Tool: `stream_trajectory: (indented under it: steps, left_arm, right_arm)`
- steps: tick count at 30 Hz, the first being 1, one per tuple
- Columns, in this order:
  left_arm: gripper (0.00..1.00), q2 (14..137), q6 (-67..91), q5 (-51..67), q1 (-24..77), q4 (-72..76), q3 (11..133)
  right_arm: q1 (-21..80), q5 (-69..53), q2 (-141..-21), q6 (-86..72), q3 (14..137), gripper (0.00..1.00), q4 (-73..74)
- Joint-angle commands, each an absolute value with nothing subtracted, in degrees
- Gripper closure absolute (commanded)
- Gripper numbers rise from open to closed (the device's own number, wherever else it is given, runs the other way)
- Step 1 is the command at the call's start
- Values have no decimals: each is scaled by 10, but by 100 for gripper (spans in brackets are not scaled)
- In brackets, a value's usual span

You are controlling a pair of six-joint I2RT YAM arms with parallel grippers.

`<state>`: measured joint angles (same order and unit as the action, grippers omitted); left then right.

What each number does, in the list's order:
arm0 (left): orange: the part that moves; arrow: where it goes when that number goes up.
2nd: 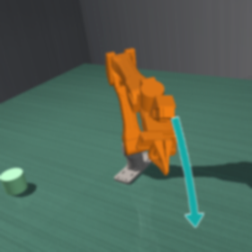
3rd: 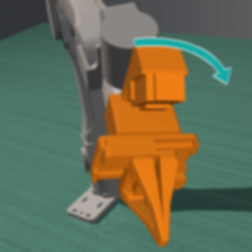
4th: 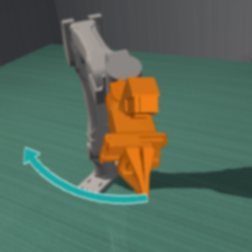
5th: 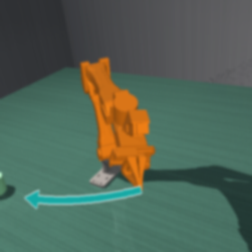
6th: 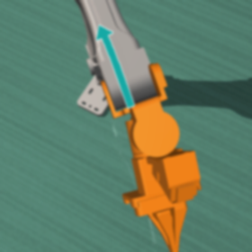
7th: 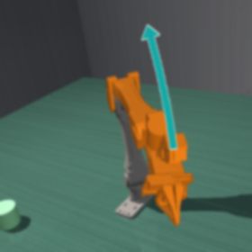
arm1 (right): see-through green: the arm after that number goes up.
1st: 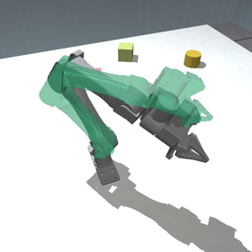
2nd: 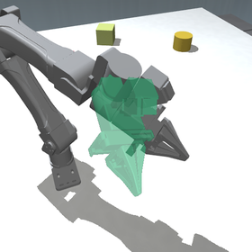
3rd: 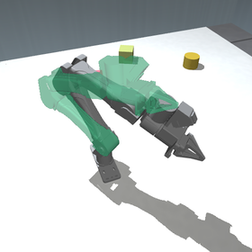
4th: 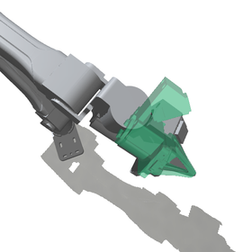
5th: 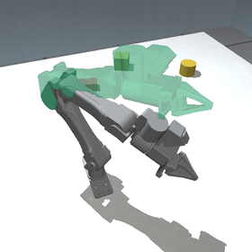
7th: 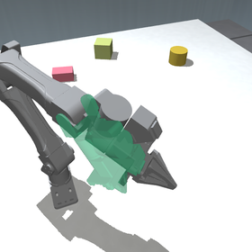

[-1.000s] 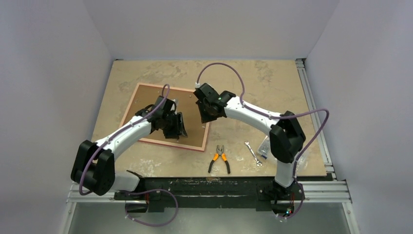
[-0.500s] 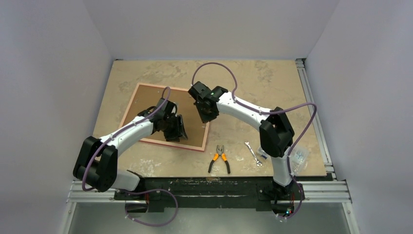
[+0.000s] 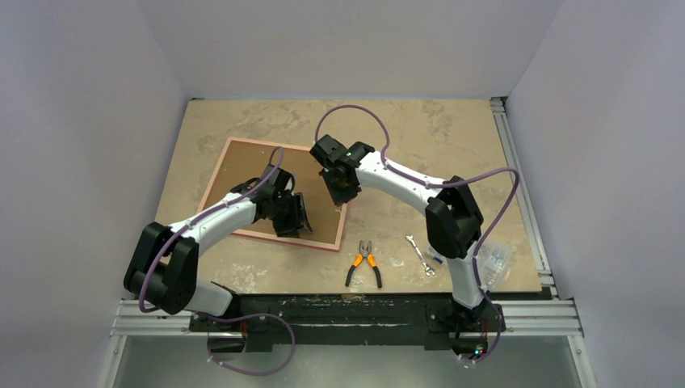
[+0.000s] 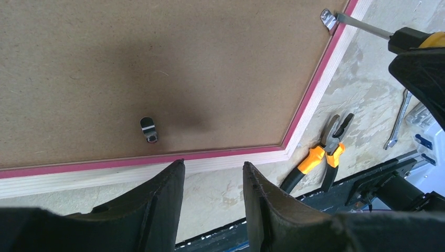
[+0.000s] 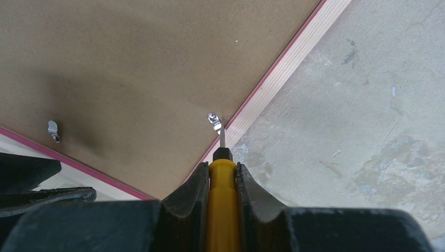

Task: Take the photo out of the frame

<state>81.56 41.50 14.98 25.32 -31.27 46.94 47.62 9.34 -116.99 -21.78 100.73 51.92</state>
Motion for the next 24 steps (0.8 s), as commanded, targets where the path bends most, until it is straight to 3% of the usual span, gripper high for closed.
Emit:
stream_trajectory:
  steps: [1, 10, 16, 20, 24]
  left_arm:
    - [57, 817, 428, 162, 251, -299, 465]
    - [57, 824, 432, 165, 251, -297, 464]
    - [57, 817, 426, 159, 251, -297, 465]
    - [55, 794, 411, 151, 251, -301, 470]
    - [53, 751, 396, 147, 251, -292, 470]
  right_arm:
    - [480, 54, -1173, -219, 1018, 100, 528]
    - [481, -14, -1144, -238, 992, 100, 499]
    - [481, 16, -1091, -249, 966, 100, 455]
    - [480, 32, -996, -282, 885, 100, 371]
    - [469, 126, -877, -313, 751, 100, 305]
